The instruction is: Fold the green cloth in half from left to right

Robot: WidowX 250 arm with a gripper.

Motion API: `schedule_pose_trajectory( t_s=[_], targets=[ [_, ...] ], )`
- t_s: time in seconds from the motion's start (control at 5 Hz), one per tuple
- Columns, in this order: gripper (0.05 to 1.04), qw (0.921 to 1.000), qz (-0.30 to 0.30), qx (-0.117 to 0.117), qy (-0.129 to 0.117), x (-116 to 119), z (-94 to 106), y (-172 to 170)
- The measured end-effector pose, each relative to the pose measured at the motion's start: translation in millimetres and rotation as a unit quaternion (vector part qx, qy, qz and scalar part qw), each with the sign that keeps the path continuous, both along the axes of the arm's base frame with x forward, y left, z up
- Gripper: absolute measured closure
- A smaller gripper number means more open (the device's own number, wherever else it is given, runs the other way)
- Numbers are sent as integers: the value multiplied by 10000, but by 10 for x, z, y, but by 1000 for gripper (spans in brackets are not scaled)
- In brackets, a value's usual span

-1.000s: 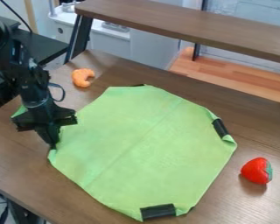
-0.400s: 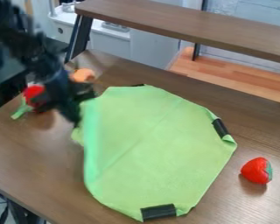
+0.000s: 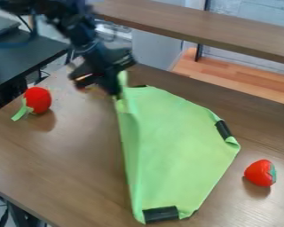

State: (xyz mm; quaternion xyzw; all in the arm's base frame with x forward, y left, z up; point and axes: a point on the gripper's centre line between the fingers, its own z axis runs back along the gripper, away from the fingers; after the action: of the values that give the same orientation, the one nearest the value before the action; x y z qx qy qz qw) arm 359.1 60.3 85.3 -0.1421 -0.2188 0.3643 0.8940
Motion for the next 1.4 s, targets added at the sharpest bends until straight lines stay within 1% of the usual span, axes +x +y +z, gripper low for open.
schedule_pose_trajectory(
  t_s=[0.2,0.4,0.6,1.0,1.2,1.4],
  targets=[
    [1035,9999,105,-117,68,272,28,-349],
    [1035,9995,186,-83,255,461,-92,-641],
    [1035,9989,308,-59,358,654,-201,-954],
    [1022,9984,413,-17,399,831,-322,-1311],
    [892,9989,226,11,411,971,-375,-1472],
    [602,9992,6,48,390,1026,-421,-1586]
  ],
)
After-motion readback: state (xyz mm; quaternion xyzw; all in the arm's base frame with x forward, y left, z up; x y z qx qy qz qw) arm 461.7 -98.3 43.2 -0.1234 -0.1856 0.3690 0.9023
